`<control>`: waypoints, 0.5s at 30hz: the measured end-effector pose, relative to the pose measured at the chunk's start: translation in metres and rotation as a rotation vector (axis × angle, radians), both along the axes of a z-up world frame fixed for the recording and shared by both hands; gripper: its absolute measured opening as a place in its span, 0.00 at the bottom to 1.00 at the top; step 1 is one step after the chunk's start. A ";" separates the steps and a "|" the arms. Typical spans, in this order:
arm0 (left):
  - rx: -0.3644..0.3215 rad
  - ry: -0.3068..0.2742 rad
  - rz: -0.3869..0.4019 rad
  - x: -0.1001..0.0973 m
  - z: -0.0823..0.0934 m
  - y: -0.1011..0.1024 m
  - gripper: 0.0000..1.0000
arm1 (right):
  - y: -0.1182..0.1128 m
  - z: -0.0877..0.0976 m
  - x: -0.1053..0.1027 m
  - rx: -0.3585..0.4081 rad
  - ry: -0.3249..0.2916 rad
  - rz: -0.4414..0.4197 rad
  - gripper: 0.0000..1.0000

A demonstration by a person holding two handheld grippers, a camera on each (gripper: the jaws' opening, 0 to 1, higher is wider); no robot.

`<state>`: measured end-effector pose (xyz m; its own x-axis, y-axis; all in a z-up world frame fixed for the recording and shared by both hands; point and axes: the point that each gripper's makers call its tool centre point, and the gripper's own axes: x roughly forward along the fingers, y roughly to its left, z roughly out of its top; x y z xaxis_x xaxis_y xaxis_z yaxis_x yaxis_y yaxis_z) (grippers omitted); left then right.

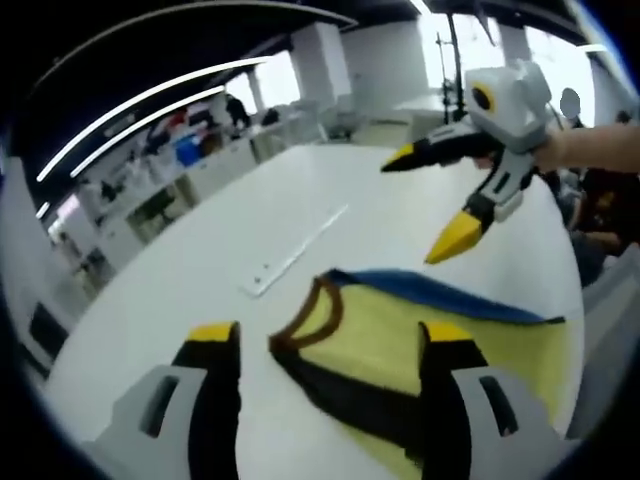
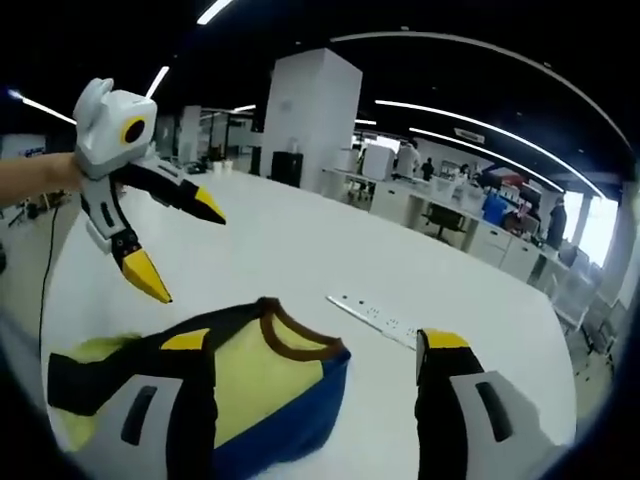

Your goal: Fold the garment on the visible template until the final outline fits inside the template.

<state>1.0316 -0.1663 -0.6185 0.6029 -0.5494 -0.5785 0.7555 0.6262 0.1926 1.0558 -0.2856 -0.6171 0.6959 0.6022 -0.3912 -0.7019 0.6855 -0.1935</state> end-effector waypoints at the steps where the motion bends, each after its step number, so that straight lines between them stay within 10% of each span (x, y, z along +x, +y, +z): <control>1: 0.001 -0.005 -0.005 -0.004 0.004 -0.001 0.70 | -0.001 0.002 -0.003 -0.001 -0.003 0.000 0.84; 15: -0.015 -0.031 -0.058 -0.041 0.031 -0.012 0.77 | -0.004 0.020 -0.043 0.020 -0.017 0.035 0.97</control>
<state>0.9905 -0.1782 -0.5876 0.5877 -0.5924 -0.5511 0.7841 0.5850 0.2073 1.0128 -0.2898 -0.5966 0.6808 0.6335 -0.3676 -0.7221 0.6646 -0.1921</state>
